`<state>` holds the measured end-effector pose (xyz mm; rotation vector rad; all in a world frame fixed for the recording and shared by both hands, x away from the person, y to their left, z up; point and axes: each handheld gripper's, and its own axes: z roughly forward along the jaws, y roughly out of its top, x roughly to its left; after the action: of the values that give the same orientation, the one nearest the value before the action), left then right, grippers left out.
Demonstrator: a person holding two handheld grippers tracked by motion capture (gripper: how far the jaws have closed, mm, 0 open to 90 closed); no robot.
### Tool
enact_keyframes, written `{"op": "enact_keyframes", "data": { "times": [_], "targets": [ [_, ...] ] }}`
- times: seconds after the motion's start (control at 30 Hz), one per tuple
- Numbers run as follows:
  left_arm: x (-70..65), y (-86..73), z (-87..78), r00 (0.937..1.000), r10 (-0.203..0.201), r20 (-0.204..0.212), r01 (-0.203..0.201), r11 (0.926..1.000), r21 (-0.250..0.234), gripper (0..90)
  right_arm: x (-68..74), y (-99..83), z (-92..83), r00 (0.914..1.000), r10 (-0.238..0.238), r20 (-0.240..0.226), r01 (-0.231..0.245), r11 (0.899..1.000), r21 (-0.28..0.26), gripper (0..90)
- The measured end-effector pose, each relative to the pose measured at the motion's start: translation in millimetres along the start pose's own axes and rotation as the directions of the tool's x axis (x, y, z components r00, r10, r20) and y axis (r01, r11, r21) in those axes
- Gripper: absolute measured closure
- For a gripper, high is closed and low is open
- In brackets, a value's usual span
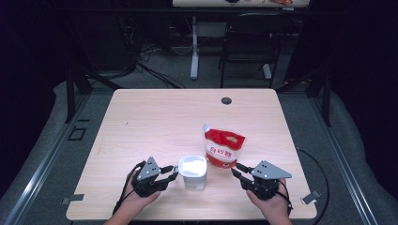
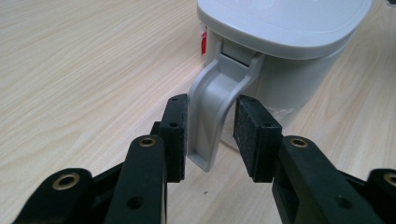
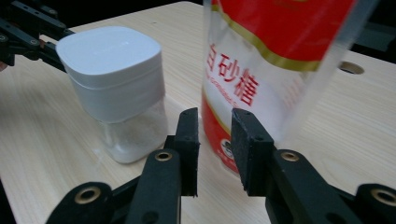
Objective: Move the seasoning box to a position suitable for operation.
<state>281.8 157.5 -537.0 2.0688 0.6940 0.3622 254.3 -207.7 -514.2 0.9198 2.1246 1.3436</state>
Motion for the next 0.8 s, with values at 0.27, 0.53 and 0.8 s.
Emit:
{"op": "enact_keyframes", "data": {
  "times": [0.27, 0.53, 0.8],
  "targets": [
    [2.1, -3.6, -9.3, 0.9982, -0.031, -0.052, 0.03, 0.9994, -0.02, 66.7, 9.4, 6.7, 15.1, 0.9986, -0.017, -0.051, 0.017, 1.0, 0.002, 76.9],
    [1.8, -5.6, -8.4, 0.9975, -0.057, -0.042, 0.056, 0.9982, -0.023, 70.5, 20.6, 9.1, 31.9, 0.9953, -0.038, -0.089, 0.04, 0.999, 0.022, 79.0],
    [1.4, -4.0, -9.7, 0.9988, -0.049, -0.003, 0.049, 0.9984, -0.027, 70.8, 28.6, 9.6, 43.7, 0.9952, -0.049, -0.085, 0.053, 0.997, 0.047, 80.7]
  ]
}}
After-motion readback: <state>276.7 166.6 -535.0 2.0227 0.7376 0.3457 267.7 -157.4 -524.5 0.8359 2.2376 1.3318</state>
